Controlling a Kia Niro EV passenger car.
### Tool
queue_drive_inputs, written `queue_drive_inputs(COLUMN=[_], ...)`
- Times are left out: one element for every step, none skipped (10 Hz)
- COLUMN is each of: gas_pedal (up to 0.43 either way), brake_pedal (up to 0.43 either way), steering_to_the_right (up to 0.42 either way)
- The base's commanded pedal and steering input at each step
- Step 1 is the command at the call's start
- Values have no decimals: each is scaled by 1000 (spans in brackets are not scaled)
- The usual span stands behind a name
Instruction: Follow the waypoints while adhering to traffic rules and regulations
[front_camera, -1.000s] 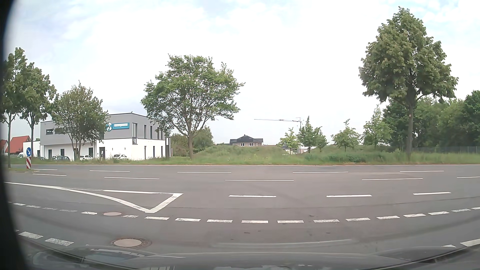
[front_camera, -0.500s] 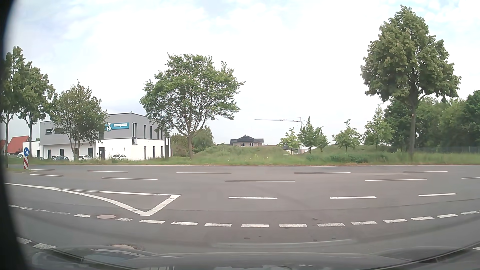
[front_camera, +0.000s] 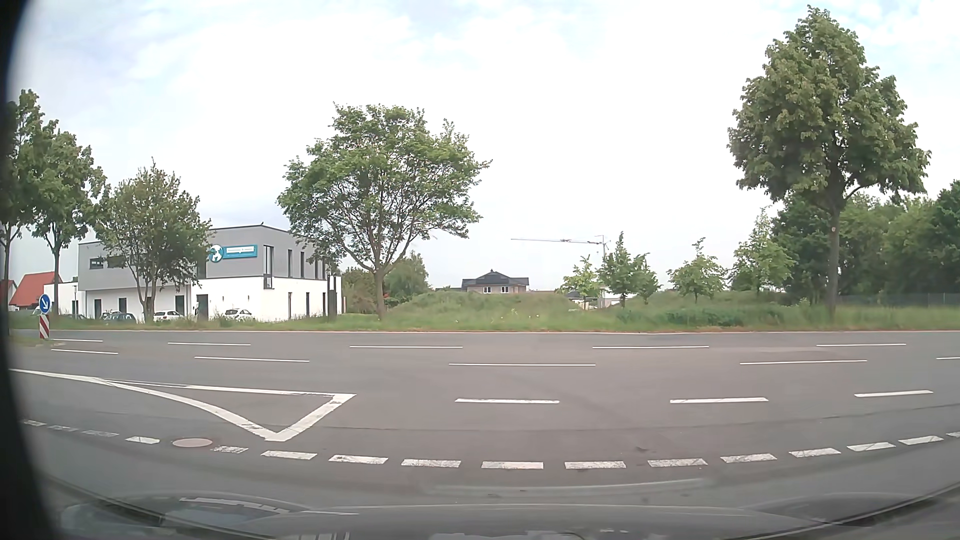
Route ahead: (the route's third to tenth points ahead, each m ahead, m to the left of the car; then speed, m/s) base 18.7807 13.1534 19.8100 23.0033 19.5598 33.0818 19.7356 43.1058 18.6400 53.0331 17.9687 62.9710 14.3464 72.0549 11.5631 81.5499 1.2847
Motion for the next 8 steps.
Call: queue_drive_inputs(gas_pedal=[0,0,0,0,0,0,0,0], brake_pedal=[0,0,0,0,0,0,0,0], steering_to_the_right=[-21,-21,-23,-23,-24,-24,-24,-24])
